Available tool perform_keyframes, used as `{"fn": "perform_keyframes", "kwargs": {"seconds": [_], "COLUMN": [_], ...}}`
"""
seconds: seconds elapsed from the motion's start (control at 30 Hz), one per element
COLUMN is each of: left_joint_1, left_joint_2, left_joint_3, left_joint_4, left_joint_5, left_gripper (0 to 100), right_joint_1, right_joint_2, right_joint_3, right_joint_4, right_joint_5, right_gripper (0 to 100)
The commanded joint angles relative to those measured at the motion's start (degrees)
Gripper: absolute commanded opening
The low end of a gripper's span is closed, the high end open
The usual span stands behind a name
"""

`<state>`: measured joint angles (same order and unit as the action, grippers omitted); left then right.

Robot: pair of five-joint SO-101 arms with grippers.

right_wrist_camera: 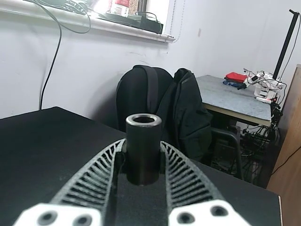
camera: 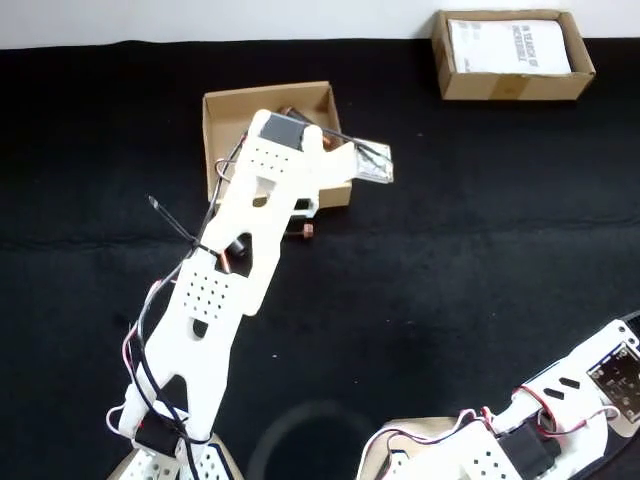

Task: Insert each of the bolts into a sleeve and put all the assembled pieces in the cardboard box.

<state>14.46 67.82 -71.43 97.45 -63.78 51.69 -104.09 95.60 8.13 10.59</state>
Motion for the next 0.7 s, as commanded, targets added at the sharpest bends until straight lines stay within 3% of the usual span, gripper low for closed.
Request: {"fn": "perform_keyframes", "kwargs": {"seconds": [0.0, 0.27, 0.47, 0.67], "left_joint_1": [0.84, 2.15, 1.01, -0.75], "left_joint_2": [1.27, 1.36, 0.66, -6.02], "left_joint_3": [-0.75, -0.48, -1.01, -0.66], "left_joint_4": [1.58, 3.60, 3.60, 3.69], "left_joint_5": [-0.53, -0.18, -0.09, -0.18], "left_gripper": [5, 2, 15, 17], "right_joint_1": [-0.48, -0.57, -0.57, -0.66], "right_joint_2": [-0.92, -0.92, -0.92, -0.92], "right_joint_3": [7.60, 7.60, 7.60, 7.60], "right_joint_4": [-1.36, -1.36, -1.36, -1.36], "right_joint_5": [0.88, 0.88, 0.97, 2.81], "right_gripper": [0.7, 0.7, 0.7, 0.7]}}
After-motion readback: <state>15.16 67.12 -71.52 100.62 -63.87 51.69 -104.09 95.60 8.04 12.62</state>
